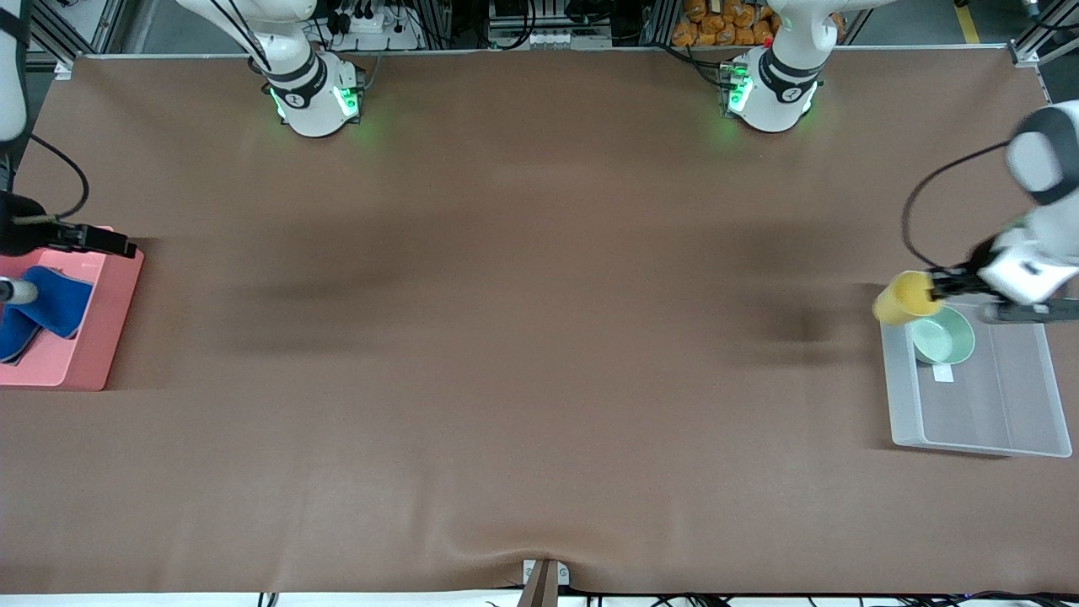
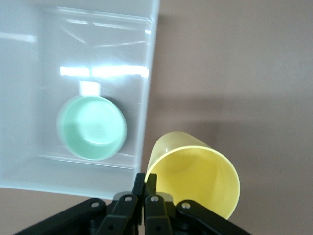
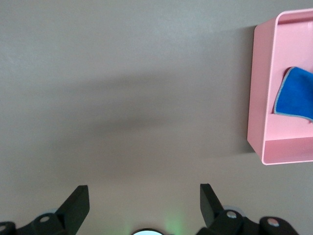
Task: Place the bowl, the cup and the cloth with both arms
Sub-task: 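Carry the yellow cup into the clear bin beside the bowl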
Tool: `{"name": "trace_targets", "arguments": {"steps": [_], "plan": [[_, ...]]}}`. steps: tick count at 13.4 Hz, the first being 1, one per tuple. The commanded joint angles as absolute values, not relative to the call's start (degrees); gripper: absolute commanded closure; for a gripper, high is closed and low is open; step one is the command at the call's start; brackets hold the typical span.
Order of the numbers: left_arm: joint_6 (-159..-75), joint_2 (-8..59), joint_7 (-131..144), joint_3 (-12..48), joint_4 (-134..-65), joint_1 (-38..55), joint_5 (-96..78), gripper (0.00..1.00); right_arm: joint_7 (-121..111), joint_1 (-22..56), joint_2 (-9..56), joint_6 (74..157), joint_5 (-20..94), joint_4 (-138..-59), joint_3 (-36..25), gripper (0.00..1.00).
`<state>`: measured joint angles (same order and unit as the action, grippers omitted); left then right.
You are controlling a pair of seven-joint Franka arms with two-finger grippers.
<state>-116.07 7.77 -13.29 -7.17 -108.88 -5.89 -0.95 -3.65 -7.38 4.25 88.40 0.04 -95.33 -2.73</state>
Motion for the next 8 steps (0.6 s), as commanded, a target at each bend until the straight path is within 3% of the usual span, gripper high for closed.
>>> {"name": "trace_targets", "arguments": {"steps": [1, 5, 8], "plan": [[-108.91, 18.26, -19.66, -11.76, -91.88, -5.71, -0.61, 1.0, -2.55, -6.42, -0.43, 87.89, 1.05, -96.85, -3.16, 0.0], [-109.69, 29.33, -26.88, -17.31, -81.07, -5.89, -7.55, 1.0, 4.04, -7.12, -3.07, 84.73, 0.97, -96.86, -0.44, 0.0], [-115.74, 34.53, -29.95, -17.84, -79.8, -7.29, -11.24, 1.0, 3.87, -7.82, -3.95, 83.85, 1.05, -96.68, -0.35, 0.0]]}}
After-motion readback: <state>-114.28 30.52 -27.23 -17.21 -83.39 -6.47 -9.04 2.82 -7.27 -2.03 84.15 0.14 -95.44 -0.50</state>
